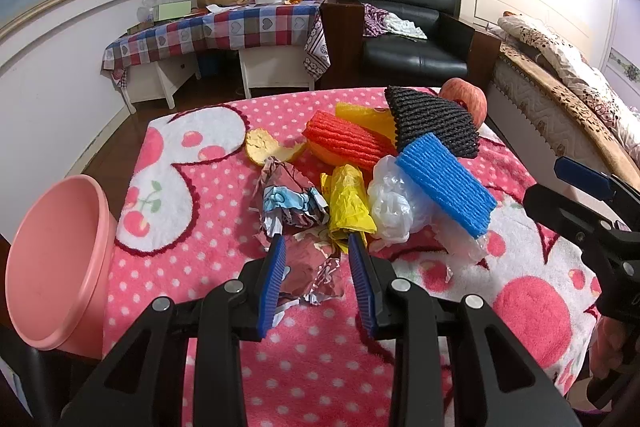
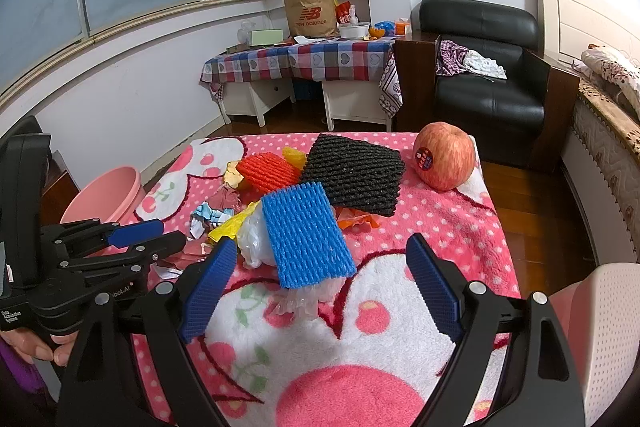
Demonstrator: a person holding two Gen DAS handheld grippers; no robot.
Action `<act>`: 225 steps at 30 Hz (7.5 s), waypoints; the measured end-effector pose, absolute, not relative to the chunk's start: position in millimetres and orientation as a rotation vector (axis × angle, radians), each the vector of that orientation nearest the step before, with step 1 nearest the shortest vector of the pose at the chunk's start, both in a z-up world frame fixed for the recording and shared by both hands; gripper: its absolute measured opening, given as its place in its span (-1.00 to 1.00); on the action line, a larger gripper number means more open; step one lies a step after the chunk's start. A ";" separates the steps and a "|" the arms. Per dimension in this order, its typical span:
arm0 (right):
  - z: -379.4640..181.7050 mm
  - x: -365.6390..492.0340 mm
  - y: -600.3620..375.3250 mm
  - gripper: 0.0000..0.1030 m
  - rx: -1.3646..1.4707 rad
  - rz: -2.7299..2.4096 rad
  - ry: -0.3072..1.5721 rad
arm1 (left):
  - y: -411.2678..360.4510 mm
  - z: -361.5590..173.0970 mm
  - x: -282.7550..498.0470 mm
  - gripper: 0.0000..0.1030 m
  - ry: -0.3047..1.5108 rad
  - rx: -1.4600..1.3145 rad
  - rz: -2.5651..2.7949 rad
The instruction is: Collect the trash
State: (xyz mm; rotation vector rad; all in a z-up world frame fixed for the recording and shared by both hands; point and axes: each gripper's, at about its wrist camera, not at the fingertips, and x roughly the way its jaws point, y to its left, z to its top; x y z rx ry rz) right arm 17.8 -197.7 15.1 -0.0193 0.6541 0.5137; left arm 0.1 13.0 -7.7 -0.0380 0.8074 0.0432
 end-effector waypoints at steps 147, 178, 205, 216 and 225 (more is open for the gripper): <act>1.7 12.2 129.8 -0.67 -0.096 1.088 1.012 | 258.0 -22.8 -138.6 -0.77 0.678 -0.313 0.483; 20.8 8.6 14.8 -0.24 -0.063 0.945 0.850 | 195.8 4.3 -115.5 0.01 0.670 -0.289 0.407; 8.9 26.5 -164.1 -0.24 0.063 0.586 0.793 | 82.0 3.8 -48.3 0.01 0.751 -0.125 0.170; -6.0 31.7 -195.6 -0.24 0.112 0.525 0.824 | 63.7 5.1 -41.2 0.01 0.766 -0.083 0.135; -16.0 37.6 -206.5 -0.22 0.139 0.514 0.846 | 49.6 4.6 -32.5 0.01 0.775 -0.056 0.100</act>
